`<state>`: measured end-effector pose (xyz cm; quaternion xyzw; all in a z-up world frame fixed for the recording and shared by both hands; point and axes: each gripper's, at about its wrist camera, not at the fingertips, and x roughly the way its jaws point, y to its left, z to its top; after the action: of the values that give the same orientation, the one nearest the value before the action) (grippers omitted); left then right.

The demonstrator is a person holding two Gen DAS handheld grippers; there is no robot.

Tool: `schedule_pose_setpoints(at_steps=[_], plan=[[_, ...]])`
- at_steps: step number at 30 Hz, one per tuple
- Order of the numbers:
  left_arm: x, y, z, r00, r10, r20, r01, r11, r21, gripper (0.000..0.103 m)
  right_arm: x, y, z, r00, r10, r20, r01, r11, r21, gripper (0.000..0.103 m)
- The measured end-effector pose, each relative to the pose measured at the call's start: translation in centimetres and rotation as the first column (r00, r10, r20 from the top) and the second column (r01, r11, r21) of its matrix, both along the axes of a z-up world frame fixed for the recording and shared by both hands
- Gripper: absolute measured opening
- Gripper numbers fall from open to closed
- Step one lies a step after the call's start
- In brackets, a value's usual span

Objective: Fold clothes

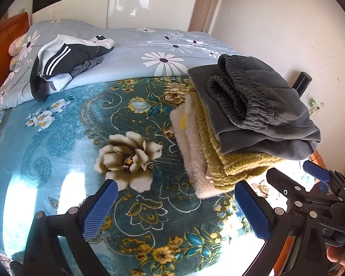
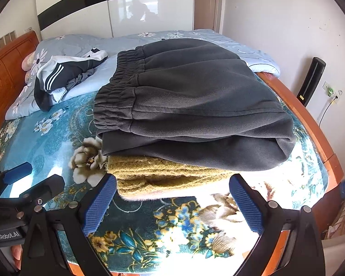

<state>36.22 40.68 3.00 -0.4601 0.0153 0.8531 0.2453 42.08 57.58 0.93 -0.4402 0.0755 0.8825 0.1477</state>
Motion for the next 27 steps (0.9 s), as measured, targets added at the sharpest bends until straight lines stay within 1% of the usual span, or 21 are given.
schedule_pose_setpoints(at_steps=[3,12,27], plan=[[0.1,-0.1,0.0,1.000,-0.006,0.001,0.006,1.000,0.007,0.103,-0.2,-0.5,-0.4,0.999,-0.004,0.033,0.003,1.000,0.017,0.099],[0.4,-0.3,-0.5,1.000,-0.016,0.020,0.016,1.000,0.023,0.103,-0.2,-1.1,-1.0,0.997,-0.031,0.075,0.028,0.999,0.036,0.099],[1.0,-0.2,-0.6,0.999,-0.022,0.025,0.021,1.000,0.014,0.103,0.4,-1.0,-0.9,0.996,-0.049,0.070,0.048,0.998,0.030,0.099]])
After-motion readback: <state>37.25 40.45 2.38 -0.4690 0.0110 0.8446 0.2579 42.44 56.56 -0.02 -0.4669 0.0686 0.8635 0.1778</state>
